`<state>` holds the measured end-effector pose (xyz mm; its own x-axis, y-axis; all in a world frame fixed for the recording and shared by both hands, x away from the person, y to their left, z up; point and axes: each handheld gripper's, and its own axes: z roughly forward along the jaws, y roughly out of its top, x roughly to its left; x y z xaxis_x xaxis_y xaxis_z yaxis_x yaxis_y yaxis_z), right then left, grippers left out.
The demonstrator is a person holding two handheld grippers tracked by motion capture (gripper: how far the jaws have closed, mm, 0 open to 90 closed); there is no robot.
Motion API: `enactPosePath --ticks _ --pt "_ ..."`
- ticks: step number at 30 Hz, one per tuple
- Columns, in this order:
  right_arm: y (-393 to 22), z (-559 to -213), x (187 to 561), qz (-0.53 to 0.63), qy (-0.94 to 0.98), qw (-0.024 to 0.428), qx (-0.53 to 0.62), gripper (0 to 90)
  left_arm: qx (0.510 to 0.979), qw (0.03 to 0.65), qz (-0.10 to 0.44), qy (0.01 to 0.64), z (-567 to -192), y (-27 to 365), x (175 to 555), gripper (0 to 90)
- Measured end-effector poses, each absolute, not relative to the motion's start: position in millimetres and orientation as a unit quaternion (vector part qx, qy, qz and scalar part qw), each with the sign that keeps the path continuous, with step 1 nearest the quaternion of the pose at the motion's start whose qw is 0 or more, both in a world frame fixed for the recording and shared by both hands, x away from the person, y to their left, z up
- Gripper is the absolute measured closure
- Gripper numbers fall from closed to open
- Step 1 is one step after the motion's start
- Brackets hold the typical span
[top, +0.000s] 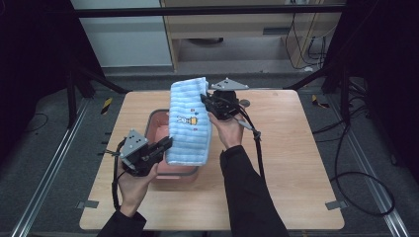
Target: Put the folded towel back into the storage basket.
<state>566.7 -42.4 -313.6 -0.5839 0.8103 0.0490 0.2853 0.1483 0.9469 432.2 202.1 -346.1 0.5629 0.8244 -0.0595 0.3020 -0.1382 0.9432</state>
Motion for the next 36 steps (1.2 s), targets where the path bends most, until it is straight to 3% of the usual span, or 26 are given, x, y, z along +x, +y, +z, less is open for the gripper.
enactPosePath --ticks 17,36 --pt "-1.1 -331.6 589.1 0.523 0.729 0.225 0.379 81.8 0.706 0.509 0.247 0.426 -362.2 233.9 443.3 85.7" --pt "7.4 -383.3 603.9 0.495 0.745 0.209 0.395 81.8 0.732 0.455 0.238 0.447 -400.3 227.3 455.0 85.5"
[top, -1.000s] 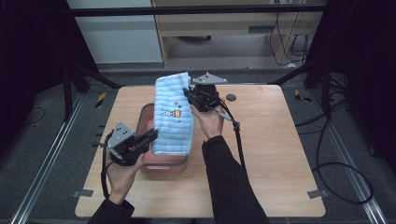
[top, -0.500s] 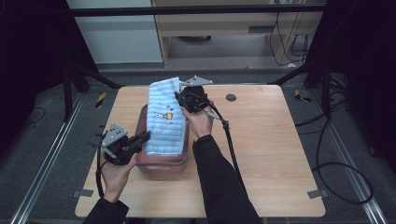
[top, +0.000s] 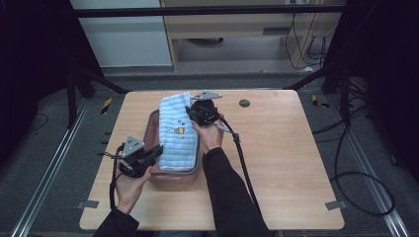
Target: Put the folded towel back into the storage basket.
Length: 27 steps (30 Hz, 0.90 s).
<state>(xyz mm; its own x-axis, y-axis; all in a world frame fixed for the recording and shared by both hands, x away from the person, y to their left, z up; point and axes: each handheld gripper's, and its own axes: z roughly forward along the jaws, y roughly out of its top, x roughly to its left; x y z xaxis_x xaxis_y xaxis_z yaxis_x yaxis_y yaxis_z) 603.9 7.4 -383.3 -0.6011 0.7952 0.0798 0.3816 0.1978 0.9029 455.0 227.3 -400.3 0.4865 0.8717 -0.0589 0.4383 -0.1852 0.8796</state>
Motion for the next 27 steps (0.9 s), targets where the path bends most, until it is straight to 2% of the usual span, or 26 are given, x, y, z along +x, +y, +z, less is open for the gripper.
enactPosePath --ticks 27 --pt "18.1 -432.5 608.7 0.459 0.764 0.192 0.411 81.3 0.755 0.393 0.231 0.472 -434.2 229.1 464.4 85.3"
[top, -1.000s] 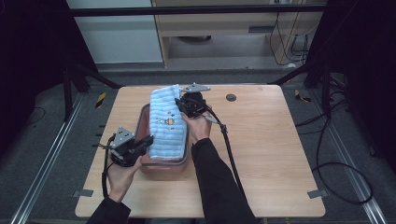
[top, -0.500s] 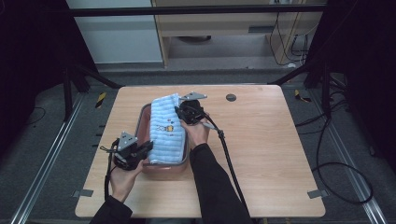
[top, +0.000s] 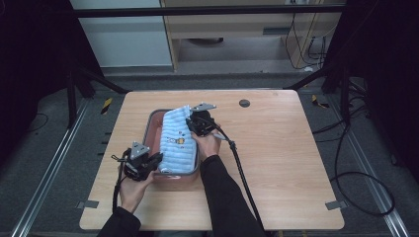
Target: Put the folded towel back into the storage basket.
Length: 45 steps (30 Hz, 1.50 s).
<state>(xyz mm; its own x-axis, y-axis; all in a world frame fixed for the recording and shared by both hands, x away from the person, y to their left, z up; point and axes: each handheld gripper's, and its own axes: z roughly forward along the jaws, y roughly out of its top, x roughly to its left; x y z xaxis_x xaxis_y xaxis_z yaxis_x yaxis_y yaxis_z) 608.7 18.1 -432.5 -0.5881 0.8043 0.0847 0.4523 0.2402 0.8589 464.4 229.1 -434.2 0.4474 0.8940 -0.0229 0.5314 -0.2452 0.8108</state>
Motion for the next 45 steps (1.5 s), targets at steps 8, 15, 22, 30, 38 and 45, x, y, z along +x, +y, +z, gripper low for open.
enactPosePath --ticks 8,15,22,30,38,45 --pt "23.4 -441.4 611.4 0.431 0.781 0.189 0.411 74.2 0.757 0.375 0.229 0.483 -438.0 228.8 467.6 82.0" --pt "16.1 -433.2 608.5 0.445 0.77 0.202 0.41 61.8 0.748 0.383 0.246 0.483 -429.8 232.1 463.8 72.8" --pt "-5.6 -406.1 596.5 0.482 0.744 0.223 0.405 54.7 0.734 0.401 0.257 0.483 -419.0 242.9 460.5 65.2" --pt "-52.1 -382.1 572.5 0.504 0.725 0.245 0.401 35.6 0.719 0.431 0.267 0.475 -403.5 260.4 456.0 46.0" --pt "-100.4 -383.1 549.5 0.5 0.72 0.252 0.409 26.8 0.707 0.445 0.272 0.478 -399.3 284.7 456.4 33.6" --pt "-151.2 -394.8 526.1 0.49 0.716 0.254 0.426 23.1 0.693 0.44 0.286 0.495 -402.8 310.4 458.0 28.3"
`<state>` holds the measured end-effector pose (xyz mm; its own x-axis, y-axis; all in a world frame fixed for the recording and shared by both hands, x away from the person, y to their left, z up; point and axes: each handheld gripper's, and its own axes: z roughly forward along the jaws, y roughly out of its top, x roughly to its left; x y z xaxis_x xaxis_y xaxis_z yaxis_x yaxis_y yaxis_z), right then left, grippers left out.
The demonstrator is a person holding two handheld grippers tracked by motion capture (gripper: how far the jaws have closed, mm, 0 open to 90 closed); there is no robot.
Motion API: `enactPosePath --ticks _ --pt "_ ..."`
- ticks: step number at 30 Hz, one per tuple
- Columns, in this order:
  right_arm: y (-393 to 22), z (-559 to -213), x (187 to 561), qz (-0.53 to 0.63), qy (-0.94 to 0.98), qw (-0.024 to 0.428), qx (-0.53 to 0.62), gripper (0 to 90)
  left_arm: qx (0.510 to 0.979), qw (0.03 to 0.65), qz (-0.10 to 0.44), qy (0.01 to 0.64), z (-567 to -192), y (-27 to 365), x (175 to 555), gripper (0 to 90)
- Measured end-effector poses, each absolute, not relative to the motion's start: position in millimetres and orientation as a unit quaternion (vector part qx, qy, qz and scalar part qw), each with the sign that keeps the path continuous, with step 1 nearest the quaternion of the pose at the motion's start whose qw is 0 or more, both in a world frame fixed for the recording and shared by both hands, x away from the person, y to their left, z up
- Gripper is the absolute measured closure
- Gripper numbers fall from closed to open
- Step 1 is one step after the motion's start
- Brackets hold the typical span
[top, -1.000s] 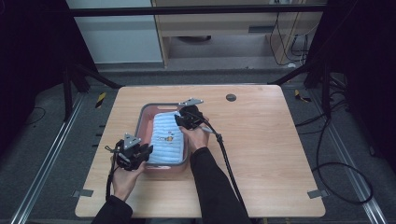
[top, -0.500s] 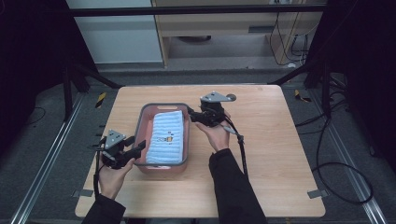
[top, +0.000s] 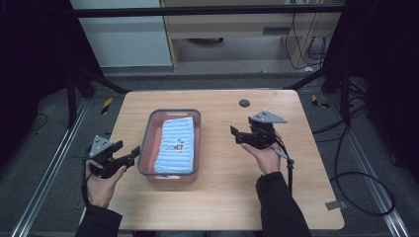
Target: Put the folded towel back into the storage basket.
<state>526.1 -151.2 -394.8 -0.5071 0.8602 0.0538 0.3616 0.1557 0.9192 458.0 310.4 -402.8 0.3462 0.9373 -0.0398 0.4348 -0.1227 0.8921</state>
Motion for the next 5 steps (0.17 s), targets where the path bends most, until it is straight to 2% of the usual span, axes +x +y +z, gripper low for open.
enactPosePath --ticks 5 --pt "-184.7 -410.4 510.5 0.478 0.713 0.258 0.443 22.7 0.687 0.426 0.288 0.513 -412.2 324.7 461.7 27.6"
